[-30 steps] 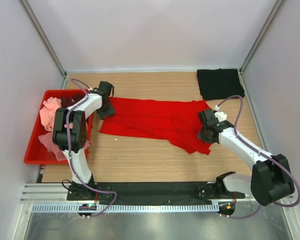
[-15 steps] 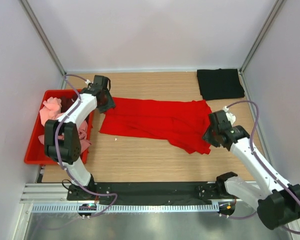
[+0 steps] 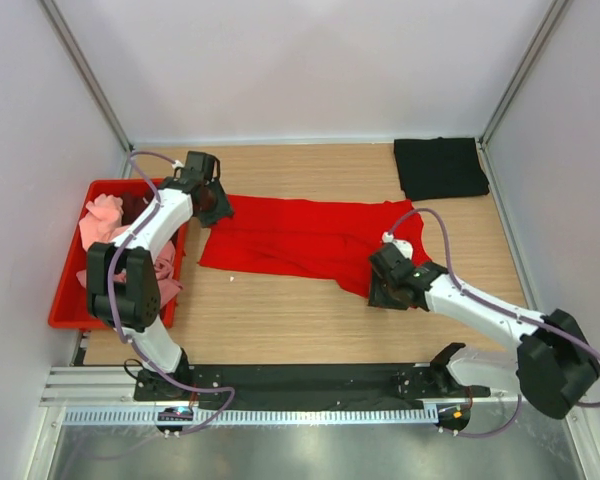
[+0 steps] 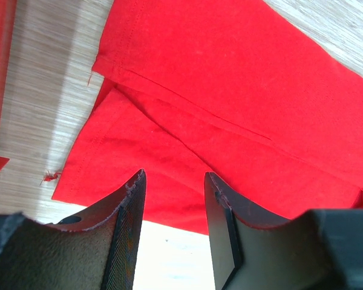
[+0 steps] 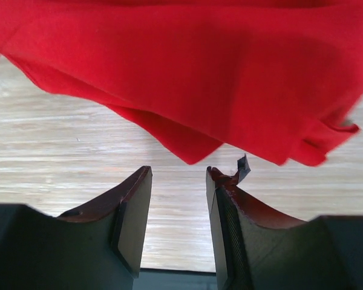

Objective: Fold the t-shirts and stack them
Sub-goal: Fold the tshirt

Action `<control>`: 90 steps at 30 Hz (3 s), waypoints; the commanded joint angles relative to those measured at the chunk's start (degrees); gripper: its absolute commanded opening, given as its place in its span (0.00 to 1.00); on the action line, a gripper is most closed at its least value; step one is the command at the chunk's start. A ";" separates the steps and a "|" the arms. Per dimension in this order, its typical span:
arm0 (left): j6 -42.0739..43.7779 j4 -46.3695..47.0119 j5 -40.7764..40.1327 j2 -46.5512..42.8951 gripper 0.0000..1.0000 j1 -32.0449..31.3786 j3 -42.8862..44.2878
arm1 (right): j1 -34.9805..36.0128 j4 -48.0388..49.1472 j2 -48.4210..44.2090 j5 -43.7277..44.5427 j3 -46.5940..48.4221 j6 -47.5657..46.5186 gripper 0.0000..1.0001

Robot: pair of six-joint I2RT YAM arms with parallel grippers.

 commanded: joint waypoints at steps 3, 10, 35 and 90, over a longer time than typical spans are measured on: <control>0.56 1.07 0.10 -1.32 0.45 -0.16 0.17 | 3.30 5.79 5.99 4.15 0.71 -1.78 0.48; 0.83 0.63 -2.35 -0.97 0.46 -0.16 0.26 | 4.27 7.38 7.76 6.09 -0.43 -2.30 0.36; 4.78 -2.36 -12.55 6.68 0.41 -0.16 1.67 | -6.61 -9.85 20.23 12.70 29.70 -14.16 0.01; 4.69 -3.94 -9.92 0.35 0.42 -0.33 -0.62 | -27.38 9.75 1.43 -3.66 -2.28 19.14 0.42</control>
